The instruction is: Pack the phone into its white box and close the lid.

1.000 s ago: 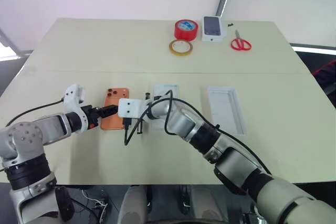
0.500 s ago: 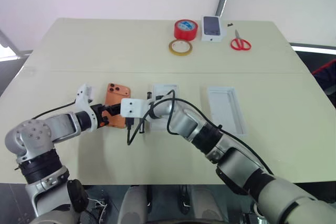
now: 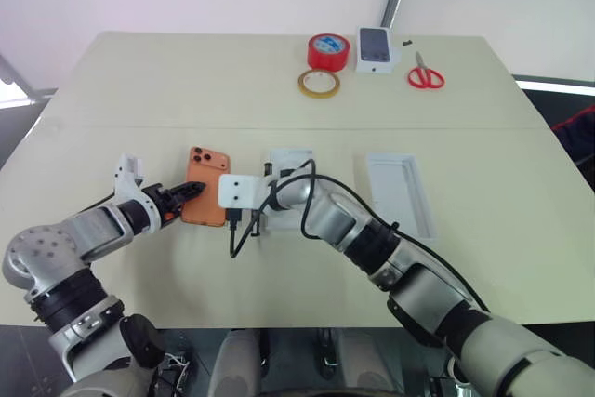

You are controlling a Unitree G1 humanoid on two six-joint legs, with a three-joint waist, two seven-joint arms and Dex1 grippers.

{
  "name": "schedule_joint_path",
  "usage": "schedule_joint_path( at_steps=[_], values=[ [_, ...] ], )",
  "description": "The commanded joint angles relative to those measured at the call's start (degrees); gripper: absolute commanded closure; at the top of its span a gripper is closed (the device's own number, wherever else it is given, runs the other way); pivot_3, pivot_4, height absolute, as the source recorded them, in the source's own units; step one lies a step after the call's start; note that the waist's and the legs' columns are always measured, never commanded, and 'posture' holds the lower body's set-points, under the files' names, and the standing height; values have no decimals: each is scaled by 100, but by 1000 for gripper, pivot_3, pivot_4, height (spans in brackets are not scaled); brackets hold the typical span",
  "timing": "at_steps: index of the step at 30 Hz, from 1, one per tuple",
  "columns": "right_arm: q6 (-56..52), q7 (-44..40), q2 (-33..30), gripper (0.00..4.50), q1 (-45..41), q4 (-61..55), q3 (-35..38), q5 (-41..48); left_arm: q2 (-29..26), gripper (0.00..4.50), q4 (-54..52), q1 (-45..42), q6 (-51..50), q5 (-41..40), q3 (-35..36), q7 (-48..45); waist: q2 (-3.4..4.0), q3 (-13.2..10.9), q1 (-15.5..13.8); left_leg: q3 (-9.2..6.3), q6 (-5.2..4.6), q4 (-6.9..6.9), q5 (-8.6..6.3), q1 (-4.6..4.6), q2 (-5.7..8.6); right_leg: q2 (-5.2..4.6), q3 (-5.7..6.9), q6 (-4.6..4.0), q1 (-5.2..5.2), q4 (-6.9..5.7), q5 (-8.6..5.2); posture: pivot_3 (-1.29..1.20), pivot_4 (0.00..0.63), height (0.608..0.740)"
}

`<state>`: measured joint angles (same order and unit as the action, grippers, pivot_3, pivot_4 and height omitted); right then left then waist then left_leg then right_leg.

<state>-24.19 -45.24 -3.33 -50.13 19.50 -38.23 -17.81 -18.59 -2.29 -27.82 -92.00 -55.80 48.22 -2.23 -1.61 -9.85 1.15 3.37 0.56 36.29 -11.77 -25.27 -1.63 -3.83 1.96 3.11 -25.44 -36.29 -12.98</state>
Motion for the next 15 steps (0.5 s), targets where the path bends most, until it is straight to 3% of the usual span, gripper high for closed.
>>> schedule_joint_path(
  at_steps=[1, 5, 11, 15],
  values=[
    [-103, -58, -45, 4500, -29, -531, 190, 17, 113, 3354, -92, -74, -50, -493, 218, 322, 0, 0, -1, 0, 0, 0, 0, 0, 0, 0, 0, 0, 0, 0, 0, 0, 150, 740],
    [-288, -137, -194, 4500, 14, -922, 336, 87, 216, 4441, -105, -32, -50, -848, 312, 675, -1, 0, -2, -1, 0, 0, 0, 0, 0, 0, 0, 0, 0, 0, 0, 0, 150, 740],
    [-672, -462, -582, 4500, 181, -1910, 712, 398, 232, 4441, -212, -212, -49, -1213, 338, 936, -2, 0, -10, -1, 0, -1, 0, -1, 0, 0, 2, 0, 0, 1, 0, 0, 150, 740],
    [-737, -991, -1272, 4500, 490, -2863, 1178, 934, 492, 4441, -275, -689, 230, -2045, 352, 1350, -13, -6, -79, -9, 0, 3, 0, -8, 3, 0, 10, 0, 1, 6, 0, 0, 150, 740]
  ],
)
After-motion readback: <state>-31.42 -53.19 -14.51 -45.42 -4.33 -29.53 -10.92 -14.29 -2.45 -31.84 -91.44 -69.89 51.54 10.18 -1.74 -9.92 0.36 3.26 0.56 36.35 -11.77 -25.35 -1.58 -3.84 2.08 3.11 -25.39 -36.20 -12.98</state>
